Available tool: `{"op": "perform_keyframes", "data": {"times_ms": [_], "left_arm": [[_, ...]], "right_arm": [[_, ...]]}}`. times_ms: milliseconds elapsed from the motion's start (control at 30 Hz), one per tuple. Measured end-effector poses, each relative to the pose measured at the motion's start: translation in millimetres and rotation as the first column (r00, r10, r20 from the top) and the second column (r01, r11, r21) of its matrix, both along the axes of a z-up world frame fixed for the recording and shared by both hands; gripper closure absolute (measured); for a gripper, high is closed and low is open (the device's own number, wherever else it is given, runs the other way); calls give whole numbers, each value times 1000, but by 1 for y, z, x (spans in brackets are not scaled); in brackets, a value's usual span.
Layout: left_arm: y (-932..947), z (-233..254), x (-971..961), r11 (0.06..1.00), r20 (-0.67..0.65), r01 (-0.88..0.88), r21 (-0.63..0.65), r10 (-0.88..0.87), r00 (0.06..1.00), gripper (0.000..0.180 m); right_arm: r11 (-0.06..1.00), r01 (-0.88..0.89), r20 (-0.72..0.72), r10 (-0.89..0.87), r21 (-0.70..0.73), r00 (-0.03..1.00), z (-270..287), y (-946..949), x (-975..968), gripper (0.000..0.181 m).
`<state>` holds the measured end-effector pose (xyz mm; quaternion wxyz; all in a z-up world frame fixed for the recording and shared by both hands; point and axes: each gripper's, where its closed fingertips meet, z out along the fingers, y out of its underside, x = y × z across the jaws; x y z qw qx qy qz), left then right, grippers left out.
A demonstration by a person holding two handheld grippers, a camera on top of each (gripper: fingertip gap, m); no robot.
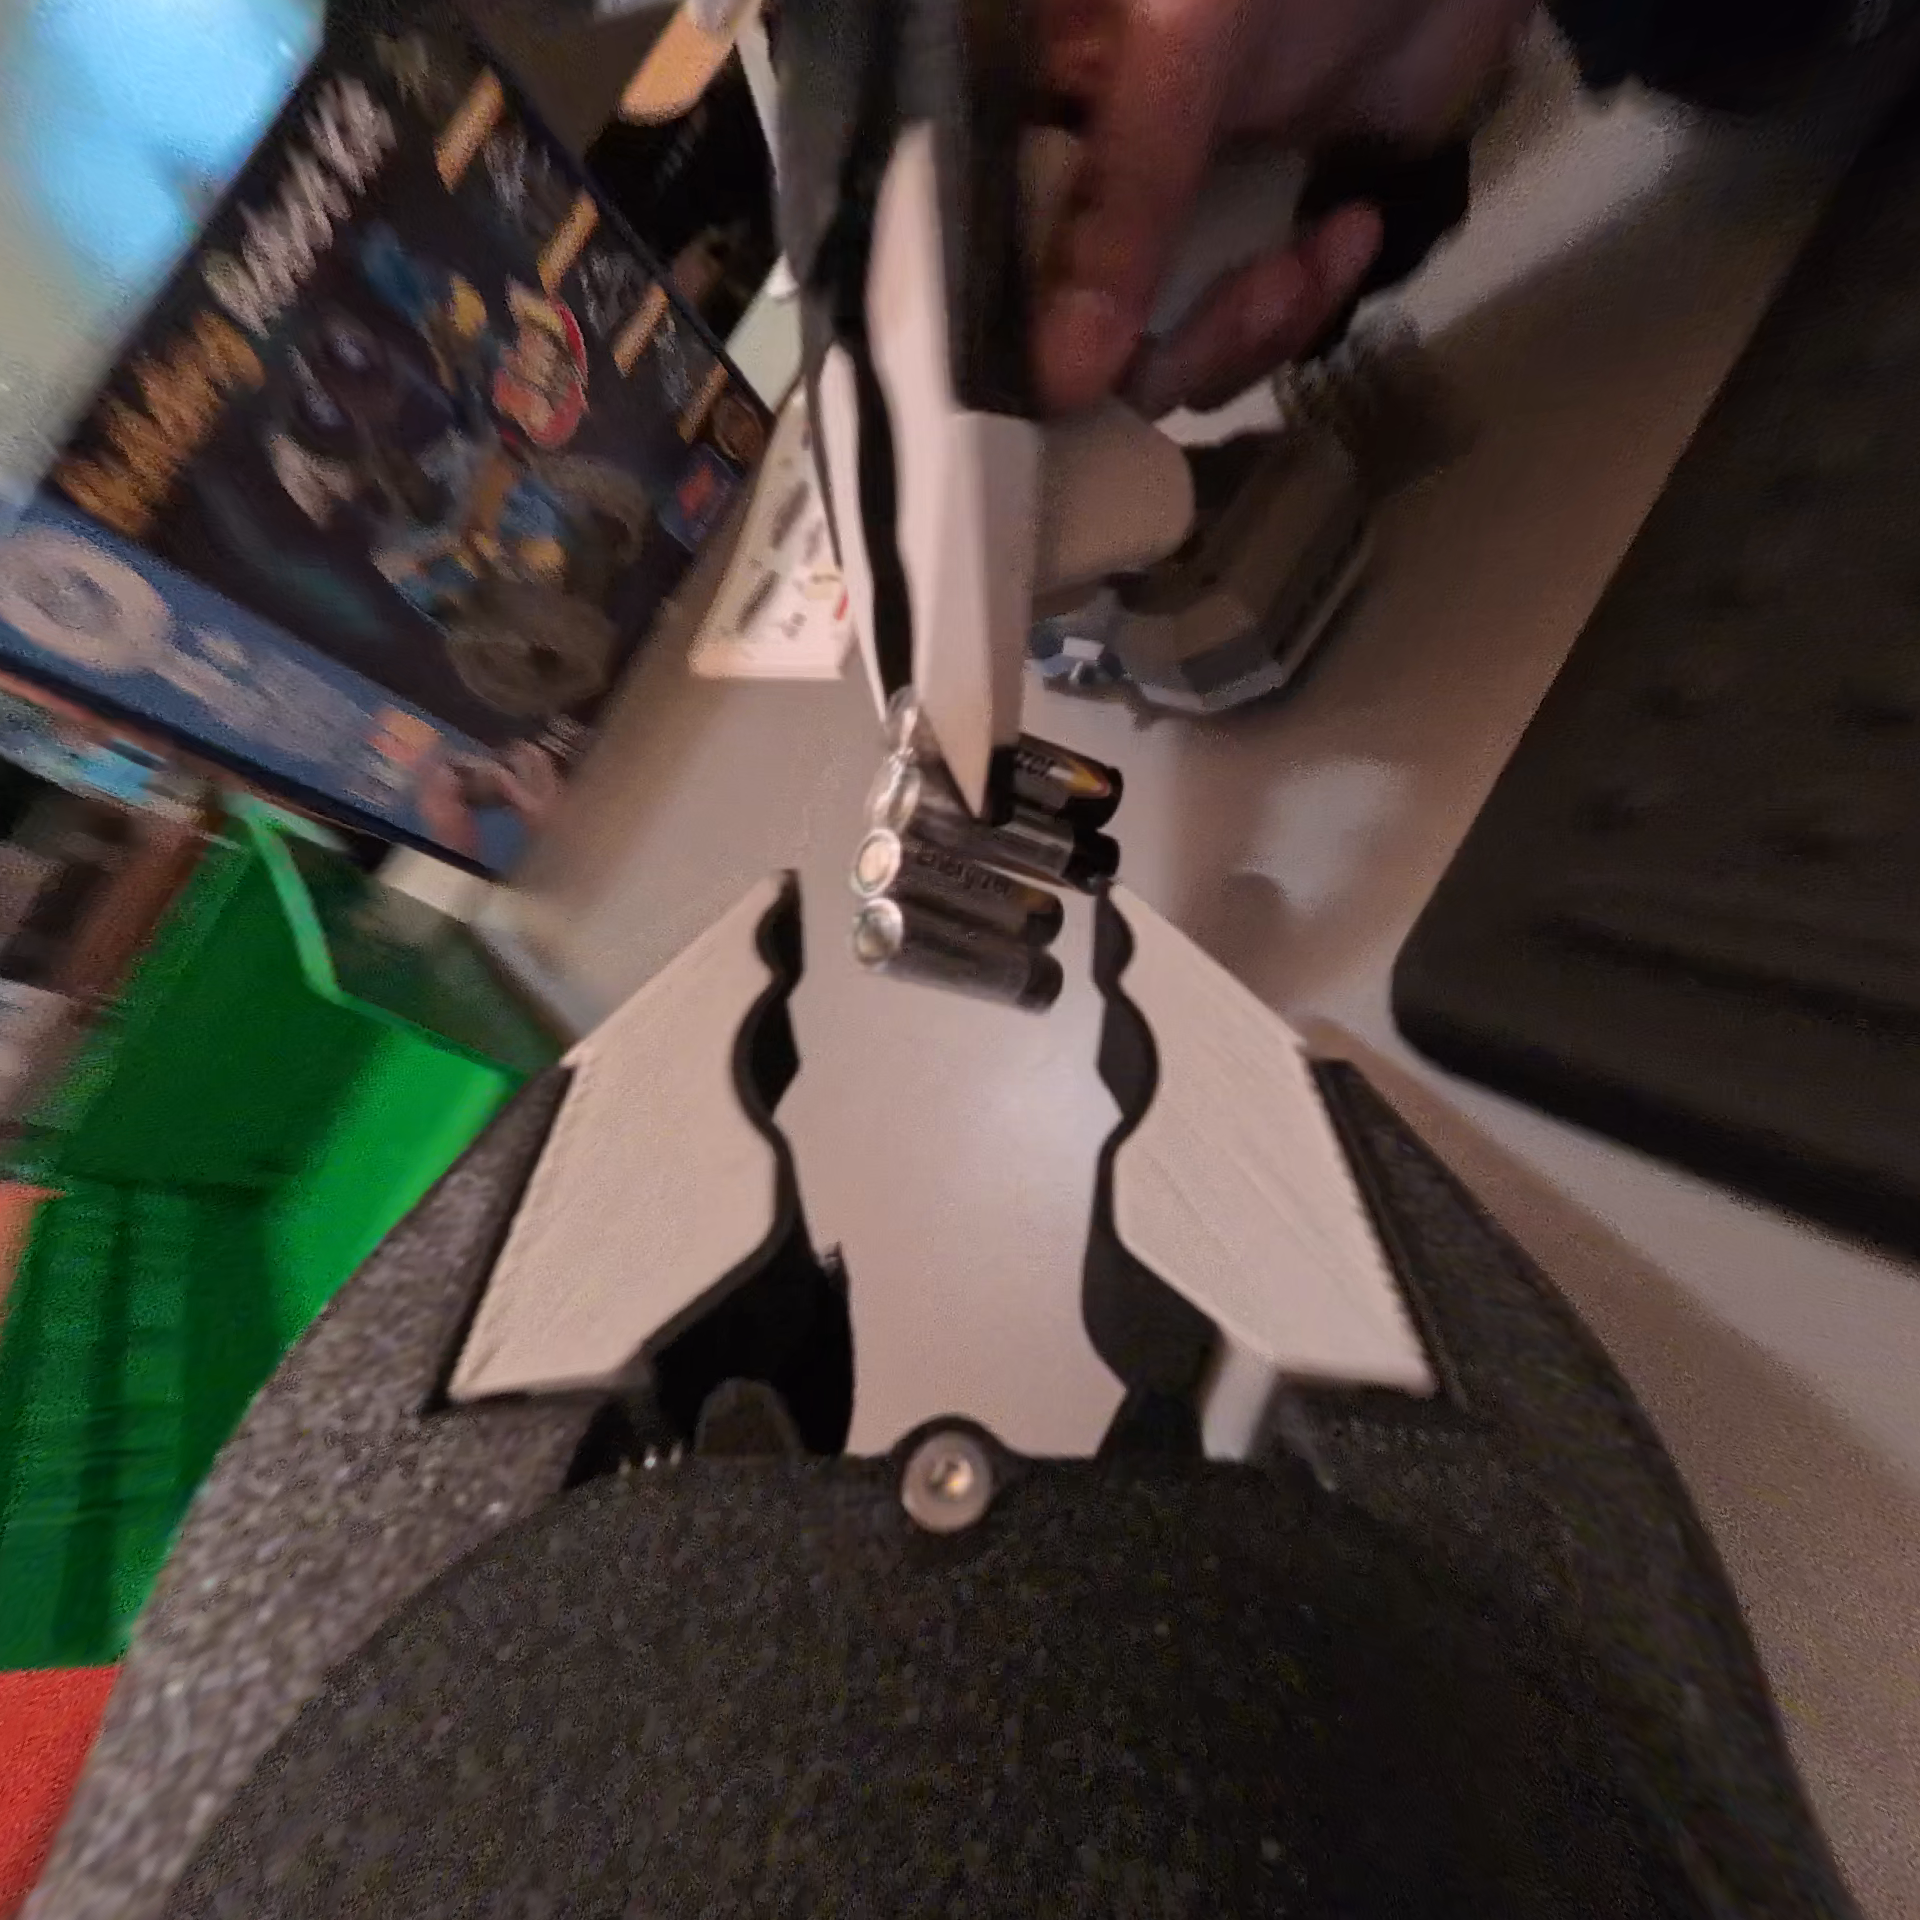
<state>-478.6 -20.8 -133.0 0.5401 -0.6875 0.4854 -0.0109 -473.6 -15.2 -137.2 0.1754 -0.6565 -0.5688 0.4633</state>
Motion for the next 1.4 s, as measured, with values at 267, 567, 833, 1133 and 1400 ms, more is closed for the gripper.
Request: {"op": "perform_keyframes", "data": {"times_ms": [267, 567, 833, 1133, 1400], "left_arm": [[-2, 21, 3, 857, 568, 332, -394, -57, 821, 133], [9, -12, 9, 960, 108, 234, -152, -219, 970, 168], [22, -24, 10, 982, -87, 179, -60, -184, 979, 168], [23, 4, 16, 986, 149, 163, -23, -158, 976, 168], [29, 18, -18, 990, 207, -8, -143, 38, 978, 167]], "right_arm": [[1000, -6, -143, 2, -24, 990, 25, 0, -1, 168], [999, -32, 103, 33, -11, 994, -15, 0, 9, 167], [976, -7, 207, -39, 216, 977, -27, 14, 15, 156], [981, 28, 187, -65, 193, 980, -27, 19, 23, 150], [967, 38, 197, -89, 252, 976, -27, 22, 23, 151]]}}
